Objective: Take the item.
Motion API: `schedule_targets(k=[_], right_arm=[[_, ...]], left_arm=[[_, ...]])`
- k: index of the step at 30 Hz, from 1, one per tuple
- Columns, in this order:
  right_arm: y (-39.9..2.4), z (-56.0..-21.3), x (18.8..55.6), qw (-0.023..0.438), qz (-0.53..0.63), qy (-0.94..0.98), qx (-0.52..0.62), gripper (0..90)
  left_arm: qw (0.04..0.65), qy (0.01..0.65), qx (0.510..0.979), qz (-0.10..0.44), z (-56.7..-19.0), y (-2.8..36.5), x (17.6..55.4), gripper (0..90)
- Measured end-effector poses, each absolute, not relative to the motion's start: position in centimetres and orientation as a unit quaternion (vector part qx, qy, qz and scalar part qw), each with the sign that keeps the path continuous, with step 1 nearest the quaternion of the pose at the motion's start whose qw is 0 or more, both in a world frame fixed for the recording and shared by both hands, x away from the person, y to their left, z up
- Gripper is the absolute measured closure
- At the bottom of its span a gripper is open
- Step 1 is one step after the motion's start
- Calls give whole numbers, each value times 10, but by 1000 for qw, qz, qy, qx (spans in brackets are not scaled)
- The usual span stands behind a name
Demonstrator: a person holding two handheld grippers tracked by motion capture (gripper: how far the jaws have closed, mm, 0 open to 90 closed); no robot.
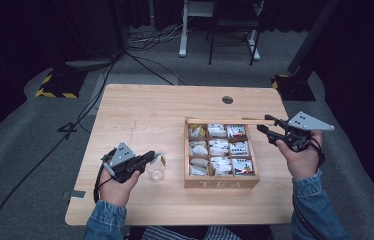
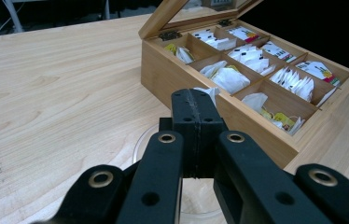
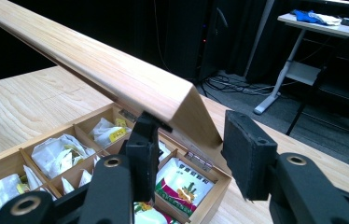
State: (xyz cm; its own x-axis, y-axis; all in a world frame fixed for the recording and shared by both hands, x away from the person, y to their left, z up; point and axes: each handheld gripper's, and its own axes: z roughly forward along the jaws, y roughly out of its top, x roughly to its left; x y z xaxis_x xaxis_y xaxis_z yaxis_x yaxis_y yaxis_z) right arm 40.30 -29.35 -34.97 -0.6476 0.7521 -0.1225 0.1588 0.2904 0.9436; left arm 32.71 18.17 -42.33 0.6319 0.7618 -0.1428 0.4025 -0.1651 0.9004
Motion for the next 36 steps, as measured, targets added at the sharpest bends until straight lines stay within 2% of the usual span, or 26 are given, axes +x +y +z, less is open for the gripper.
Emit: schedule_targets(k=[11, 13, 14, 16, 18, 28, 36], right_arm=[[-294, -350, 403, 289, 512, 750, 304, 568], [-294, -350, 403, 289, 512, 750, 303, 568], [-294, -350, 403, 289, 512, 750, 304, 568], [-294, -350, 403, 289, 512, 750, 303, 568], [-294, -350, 403, 289, 511, 751, 304, 568], [-294, -350, 403, 286, 511, 752, 304, 566], [-294, -349, 401, 284, 506, 755, 304, 562]], left_arm=[[497, 383, 759, 176, -429, 176, 328, 899], [492, 382, 764, 167, -430, 175, 329, 834], [487, 383, 768, 161, -431, 175, 330, 834], [487, 384, 769, 154, -429, 175, 329, 655], [489, 383, 769, 153, -428, 176, 329, 602], [481, 397, 758, 193, -415, 196, 327, 426], [433, 427, 763, 220, -414, 227, 326, 395]])
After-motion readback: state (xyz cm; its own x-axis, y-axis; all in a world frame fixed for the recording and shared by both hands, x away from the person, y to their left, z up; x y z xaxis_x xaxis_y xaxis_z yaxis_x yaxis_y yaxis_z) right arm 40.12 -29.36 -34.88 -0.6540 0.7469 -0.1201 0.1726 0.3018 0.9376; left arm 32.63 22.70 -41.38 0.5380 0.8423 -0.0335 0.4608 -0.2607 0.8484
